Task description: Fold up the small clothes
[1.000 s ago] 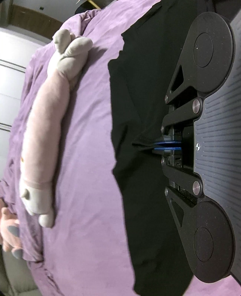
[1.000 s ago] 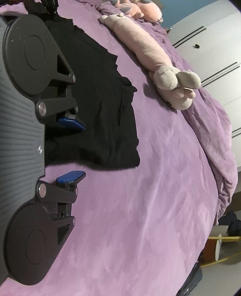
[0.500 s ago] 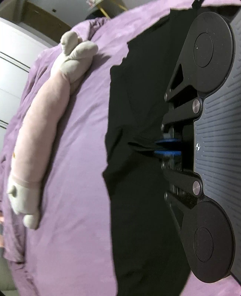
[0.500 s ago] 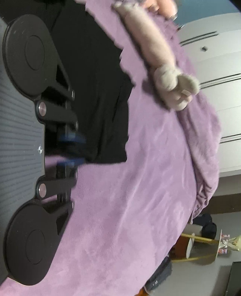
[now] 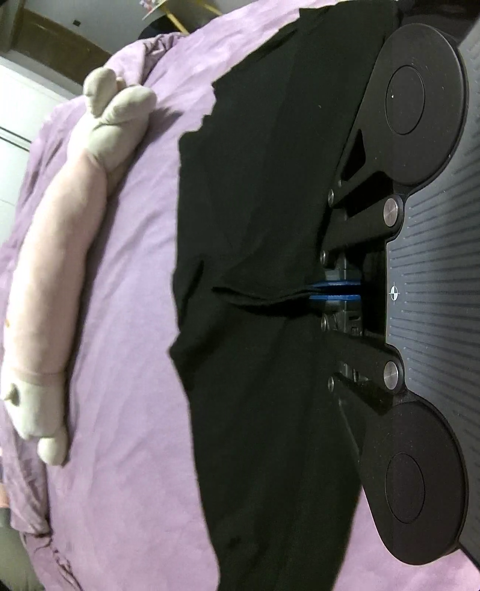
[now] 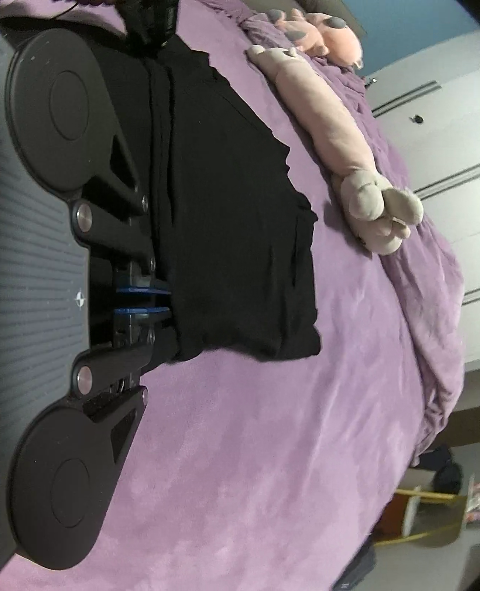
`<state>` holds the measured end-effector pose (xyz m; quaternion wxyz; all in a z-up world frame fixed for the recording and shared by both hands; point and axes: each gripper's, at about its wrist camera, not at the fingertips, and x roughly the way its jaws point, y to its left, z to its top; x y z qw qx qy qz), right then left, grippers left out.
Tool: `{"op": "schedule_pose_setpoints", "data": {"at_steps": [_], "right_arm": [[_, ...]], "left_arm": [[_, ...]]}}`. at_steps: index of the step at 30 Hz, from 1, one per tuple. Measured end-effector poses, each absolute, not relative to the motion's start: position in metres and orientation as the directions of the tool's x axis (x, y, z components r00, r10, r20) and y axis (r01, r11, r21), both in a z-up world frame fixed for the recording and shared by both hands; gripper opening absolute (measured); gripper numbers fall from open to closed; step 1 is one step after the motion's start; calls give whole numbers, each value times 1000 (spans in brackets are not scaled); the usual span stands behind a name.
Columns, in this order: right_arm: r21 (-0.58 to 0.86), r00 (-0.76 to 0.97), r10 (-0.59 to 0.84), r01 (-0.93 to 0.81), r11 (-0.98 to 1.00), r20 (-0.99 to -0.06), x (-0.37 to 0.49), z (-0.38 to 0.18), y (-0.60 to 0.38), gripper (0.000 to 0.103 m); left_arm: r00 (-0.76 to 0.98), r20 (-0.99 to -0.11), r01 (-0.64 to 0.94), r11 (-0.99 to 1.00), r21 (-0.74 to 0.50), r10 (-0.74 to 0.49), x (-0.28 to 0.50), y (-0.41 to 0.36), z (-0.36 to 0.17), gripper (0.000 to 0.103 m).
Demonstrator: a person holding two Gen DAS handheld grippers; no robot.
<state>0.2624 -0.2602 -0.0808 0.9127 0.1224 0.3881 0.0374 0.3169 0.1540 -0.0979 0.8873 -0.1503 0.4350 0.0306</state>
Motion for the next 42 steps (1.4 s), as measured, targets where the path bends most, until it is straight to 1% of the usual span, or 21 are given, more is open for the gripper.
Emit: {"op": "schedule_pose_setpoints", "data": {"at_steps": [4,5,7,9,11,13,15,18,23,26,28,29,31,33,34,36,37,39,42], "right_arm": [[130,684,54,59,990,-727,271,-89,-255,0],[139,681,52,74,987,-731,273,-92,-259,0],[198,679,74,106,975,-730,274,-93,-267,0],[190,685,61,115,975,-726,275,-91,-267,0],[175,687,34,137,975,-725,275,-92,-269,0],[207,685,39,164,964,-727,274,-96,-276,0],[199,684,30,169,965,-729,274,-97,-275,0],[159,675,13,155,975,-738,272,-89,-265,0],[201,744,89,61,978,-663,266,-64,-250,1],[148,711,71,47,988,-700,284,-79,-240,1],[90,649,16,82,993,-760,295,-98,-241,0],[94,655,21,77,993,-756,295,-102,-242,0],[74,657,17,59,996,-754,294,-100,-240,0],[76,657,18,60,995,-754,291,-93,-239,0],[101,663,38,57,993,-747,286,-88,-239,3],[179,682,102,42,983,-724,273,-79,-242,15],[210,693,129,33,977,-709,266,-75,-243,17],[265,716,182,4,964,-674,251,-69,-243,19],[292,743,229,-47,955,-629,233,-61,-236,19]], "left_arm": [[606,-791,-165,960,-227,-83,316,155,-102,6],[600,-794,-159,960,-232,-93,316,156,-104,7],[605,-789,-159,954,-253,-108,314,160,-104,12],[606,-787,-174,946,-272,-115,313,166,-104,21],[605,-788,-194,938,-288,-117,313,173,-104,26],[609,-782,-203,927,-315,-133,310,180,-103,28],[610,-780,-214,919,-330,-138,308,184,-104,36],[608,-783,-209,924,-319,-133,305,182,-103,40],[611,-781,-203,928,-312,-129,303,179,-102,46],[615,-778,-199,930,-310,-128,303,175,-100,54],[612,-780,-192,933,-305,-129,302,173,-99,57],[611,-781,-193,933,-303,-128,301,175,-99,59],[608,-786,-221,927,-304,-113,298,182,-100,61],[620,-777,-272,900,-341,-107,291,196,-99,61],[635,-765,-299,877,-376,-111,284,206,-97,61],[661,-740,-343,828,-442,-121,269,229,-92,62],[679,-725,-371,798,-475,-117,259,246,-90,62],[699,-711,-430,747,-508,-81,242,278,-87,65],[692,-721,-552,660,-510,22,217,342,-88,65]]}}
